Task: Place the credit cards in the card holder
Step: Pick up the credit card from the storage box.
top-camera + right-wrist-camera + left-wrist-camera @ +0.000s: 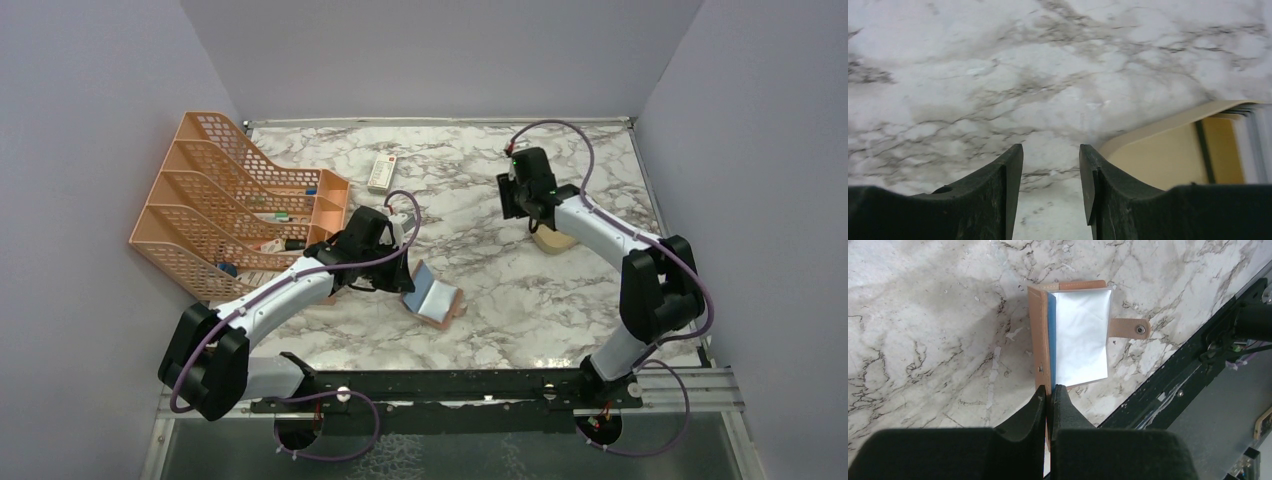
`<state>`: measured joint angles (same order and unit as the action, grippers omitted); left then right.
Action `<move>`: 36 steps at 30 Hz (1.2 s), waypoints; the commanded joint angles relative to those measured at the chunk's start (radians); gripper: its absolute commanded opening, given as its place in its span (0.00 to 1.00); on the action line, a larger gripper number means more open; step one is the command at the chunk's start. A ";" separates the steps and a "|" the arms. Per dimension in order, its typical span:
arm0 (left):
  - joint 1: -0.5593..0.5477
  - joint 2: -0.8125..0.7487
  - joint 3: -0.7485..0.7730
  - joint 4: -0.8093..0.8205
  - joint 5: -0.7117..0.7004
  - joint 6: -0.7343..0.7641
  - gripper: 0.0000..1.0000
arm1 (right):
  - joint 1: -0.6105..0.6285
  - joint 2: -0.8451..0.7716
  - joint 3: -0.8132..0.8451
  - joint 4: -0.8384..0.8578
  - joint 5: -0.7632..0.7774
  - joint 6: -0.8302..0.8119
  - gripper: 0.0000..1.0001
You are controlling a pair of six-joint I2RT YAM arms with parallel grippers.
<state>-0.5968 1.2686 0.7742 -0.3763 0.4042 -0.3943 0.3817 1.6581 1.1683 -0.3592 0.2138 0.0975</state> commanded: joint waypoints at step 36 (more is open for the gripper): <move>0.006 -0.115 0.019 -0.045 0.053 0.091 0.00 | -0.206 0.243 0.086 -0.044 0.551 -0.309 0.49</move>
<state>-0.5957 1.1763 0.7746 -0.4332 0.4381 -0.3176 0.1814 1.8778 1.2549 -0.4400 0.6842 -0.1936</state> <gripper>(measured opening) 0.030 0.498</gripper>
